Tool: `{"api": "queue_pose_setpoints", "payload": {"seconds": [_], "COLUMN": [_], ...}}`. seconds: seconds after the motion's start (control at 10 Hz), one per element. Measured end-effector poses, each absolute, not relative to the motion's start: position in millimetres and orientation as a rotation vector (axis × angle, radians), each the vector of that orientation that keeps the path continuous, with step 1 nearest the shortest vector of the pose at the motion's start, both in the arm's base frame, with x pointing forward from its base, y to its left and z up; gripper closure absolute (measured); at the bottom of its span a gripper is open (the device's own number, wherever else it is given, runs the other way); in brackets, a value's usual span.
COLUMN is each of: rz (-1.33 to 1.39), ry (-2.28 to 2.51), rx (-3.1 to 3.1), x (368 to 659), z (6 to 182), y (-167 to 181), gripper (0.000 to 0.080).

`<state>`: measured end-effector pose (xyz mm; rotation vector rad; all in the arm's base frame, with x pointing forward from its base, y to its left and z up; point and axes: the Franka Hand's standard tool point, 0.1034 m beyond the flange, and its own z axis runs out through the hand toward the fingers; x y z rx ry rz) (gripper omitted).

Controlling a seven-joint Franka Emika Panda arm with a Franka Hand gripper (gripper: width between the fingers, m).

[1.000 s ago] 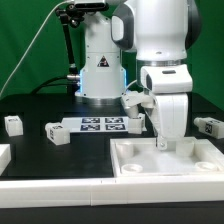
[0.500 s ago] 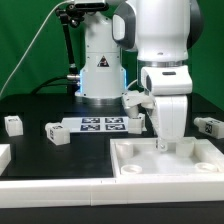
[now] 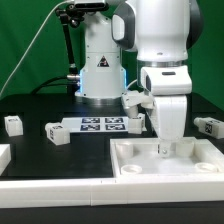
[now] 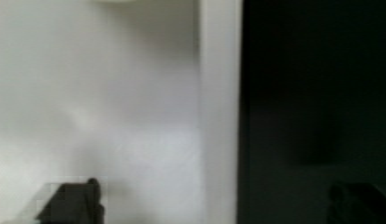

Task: Assemble one leg

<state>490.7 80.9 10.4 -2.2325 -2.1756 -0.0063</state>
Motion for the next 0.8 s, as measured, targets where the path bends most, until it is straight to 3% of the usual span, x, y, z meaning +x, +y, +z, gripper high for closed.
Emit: {"api": "queue_pose_setpoints", "payload": {"seconds": [0.3,0.8], "rz": [-0.011,-0.077], "ry": [-2.158,-1.967], "rx": [-2.254,-2.483], "x": [491.3,475.7], "z": [13.0,67.6], "y": [82.2,105.6], "gripper": [0.0153,0.0151]}}
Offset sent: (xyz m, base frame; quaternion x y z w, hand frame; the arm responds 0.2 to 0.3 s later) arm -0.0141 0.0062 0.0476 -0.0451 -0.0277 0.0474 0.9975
